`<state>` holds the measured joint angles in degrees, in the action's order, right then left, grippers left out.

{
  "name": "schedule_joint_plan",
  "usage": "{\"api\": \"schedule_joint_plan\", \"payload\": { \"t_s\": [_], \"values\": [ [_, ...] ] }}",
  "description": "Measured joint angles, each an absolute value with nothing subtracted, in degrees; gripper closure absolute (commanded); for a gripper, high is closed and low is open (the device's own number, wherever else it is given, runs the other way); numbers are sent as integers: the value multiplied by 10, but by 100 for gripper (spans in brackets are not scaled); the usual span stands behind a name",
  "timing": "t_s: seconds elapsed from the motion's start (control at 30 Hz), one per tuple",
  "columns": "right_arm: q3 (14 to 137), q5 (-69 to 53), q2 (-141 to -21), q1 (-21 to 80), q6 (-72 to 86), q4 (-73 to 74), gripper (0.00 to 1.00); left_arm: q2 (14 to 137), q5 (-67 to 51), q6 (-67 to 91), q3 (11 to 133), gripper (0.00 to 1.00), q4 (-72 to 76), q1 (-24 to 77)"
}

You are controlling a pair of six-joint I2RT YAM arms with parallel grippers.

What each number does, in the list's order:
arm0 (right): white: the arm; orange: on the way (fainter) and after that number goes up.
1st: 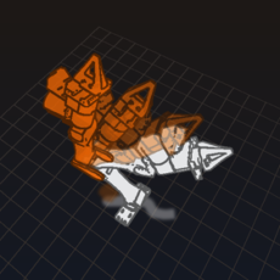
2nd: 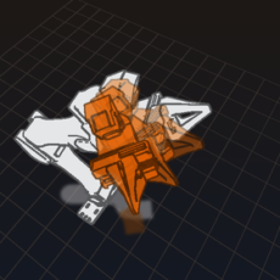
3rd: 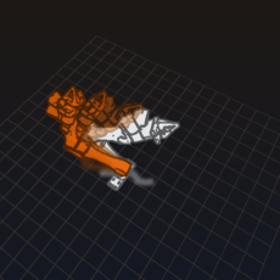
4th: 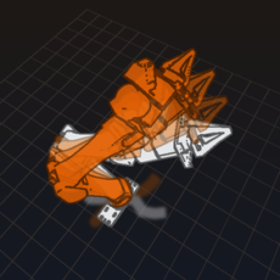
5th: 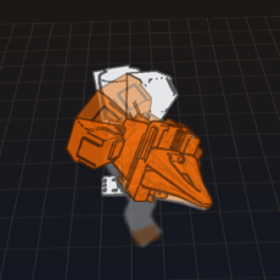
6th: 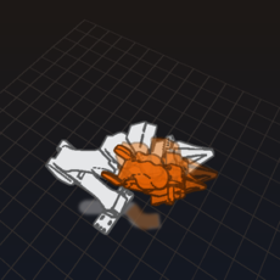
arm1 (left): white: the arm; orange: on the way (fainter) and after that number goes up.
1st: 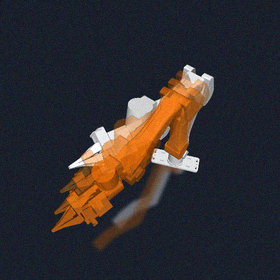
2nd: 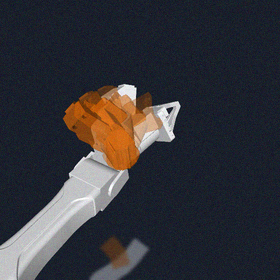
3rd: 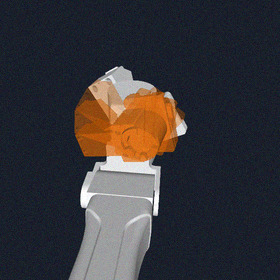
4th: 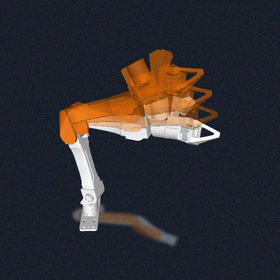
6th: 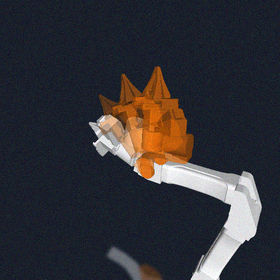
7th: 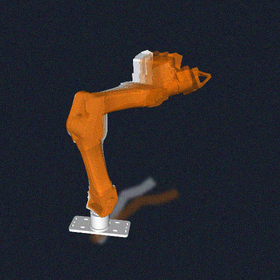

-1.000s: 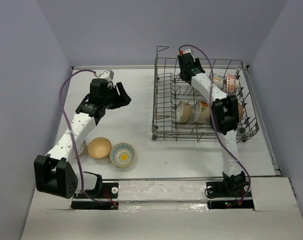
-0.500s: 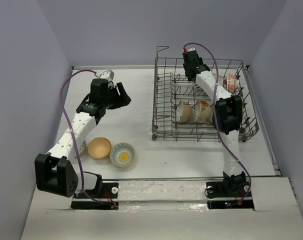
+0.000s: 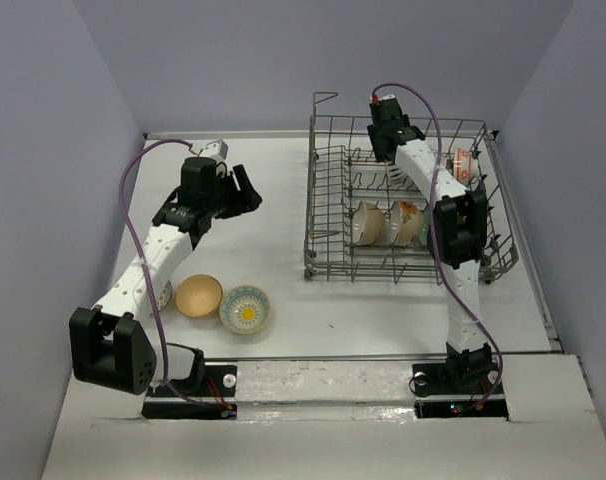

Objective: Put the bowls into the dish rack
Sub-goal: Insert the bowl into the dish rack.

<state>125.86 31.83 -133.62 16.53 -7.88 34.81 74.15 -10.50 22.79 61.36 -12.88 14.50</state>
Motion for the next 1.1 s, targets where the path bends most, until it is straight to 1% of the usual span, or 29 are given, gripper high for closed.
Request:
{"api": "schedule_joint_plan", "payload": {
  "t_s": [0.3,0.6,0.87,1.1],
  "values": [
    [1261,300,-1316,165,-62,356,25,741,-105,228,614,29,-129,145],
    [1275,291,-1295,165,-51,356,22,742,-105,228,614,29,-129,145],
    [1284,285,-1246,153,-40,354,15,755,-104,228,614,29,-129,145],
    [1293,241,-1232,150,-21,351,8,758,-94,228,614,29,-131,145]
  ]
}}
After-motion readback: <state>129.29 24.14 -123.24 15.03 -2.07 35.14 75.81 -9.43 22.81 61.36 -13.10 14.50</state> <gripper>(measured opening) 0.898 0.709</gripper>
